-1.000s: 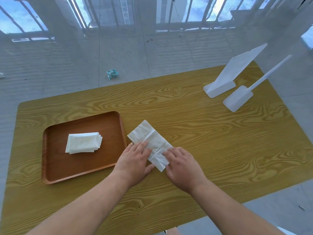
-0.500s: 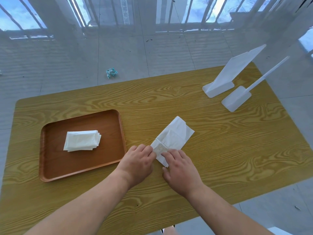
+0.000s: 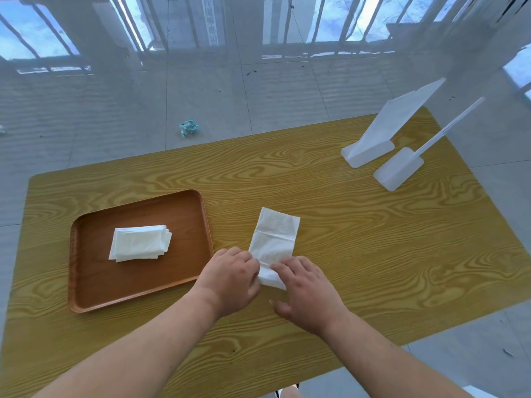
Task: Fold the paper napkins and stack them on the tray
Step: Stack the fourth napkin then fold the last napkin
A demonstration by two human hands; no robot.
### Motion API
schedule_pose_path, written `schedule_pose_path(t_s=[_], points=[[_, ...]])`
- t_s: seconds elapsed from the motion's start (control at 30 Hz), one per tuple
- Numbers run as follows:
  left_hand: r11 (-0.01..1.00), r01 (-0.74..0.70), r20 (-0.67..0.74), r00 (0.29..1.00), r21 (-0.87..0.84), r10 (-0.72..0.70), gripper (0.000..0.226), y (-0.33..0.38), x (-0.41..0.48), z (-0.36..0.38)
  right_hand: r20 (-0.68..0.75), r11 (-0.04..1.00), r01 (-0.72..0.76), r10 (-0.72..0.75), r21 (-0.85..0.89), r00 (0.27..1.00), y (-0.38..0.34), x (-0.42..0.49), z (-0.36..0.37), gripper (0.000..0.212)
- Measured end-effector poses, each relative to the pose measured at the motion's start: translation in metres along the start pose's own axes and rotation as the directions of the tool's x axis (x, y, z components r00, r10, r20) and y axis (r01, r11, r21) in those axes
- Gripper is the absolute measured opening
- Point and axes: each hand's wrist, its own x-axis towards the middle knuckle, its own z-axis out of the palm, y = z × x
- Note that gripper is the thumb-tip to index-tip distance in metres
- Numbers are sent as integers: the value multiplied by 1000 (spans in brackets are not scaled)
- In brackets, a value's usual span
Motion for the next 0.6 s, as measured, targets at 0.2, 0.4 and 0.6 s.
schedule_pose_path(t_s=[0.2,0.4,0.6], points=[[969,122,-137,979,-216,-154,27,-2,-3,-12,-83,937,-183,216,297,973,-9,7,-10,18],[998,16,-170,985,-54,-25,36,2,-4,-11,-216,821,-357,485,444,847,-4,15,-15,38],[981,-51,82,996,187,36,33,4,6,1,-241,977,-137,174,164,955,-2,1,-3,45]])
